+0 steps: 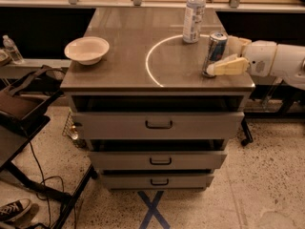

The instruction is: Move redbull can near paper bowl

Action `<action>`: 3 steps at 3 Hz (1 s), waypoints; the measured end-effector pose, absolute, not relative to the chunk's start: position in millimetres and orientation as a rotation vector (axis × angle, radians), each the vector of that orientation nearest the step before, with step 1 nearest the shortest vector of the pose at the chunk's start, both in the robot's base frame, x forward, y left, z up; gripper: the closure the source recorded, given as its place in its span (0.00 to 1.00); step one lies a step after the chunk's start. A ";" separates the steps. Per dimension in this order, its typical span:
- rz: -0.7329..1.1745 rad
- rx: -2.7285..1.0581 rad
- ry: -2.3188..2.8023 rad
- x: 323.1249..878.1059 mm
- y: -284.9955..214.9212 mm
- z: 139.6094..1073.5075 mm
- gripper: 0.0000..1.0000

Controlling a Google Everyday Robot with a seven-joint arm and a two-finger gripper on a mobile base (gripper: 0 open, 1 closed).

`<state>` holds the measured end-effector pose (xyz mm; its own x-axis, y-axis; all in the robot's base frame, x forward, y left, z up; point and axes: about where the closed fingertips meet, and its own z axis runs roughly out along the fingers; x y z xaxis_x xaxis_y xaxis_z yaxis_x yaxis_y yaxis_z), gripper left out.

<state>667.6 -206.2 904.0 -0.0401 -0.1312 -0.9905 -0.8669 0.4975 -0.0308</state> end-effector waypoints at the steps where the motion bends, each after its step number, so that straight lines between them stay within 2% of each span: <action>1: 0.801 -0.844 1.457 683.7 -202.3 891.0 0.00; 2: 0.838 -0.810 1.397 699.7 -195.0 884.6 0.15; 3: 0.851 -0.797 1.364 711.5 -188.0 880.2 0.38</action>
Offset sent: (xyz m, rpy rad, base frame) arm 0.0531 0.0135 -0.0274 0.2351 -0.0801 0.0173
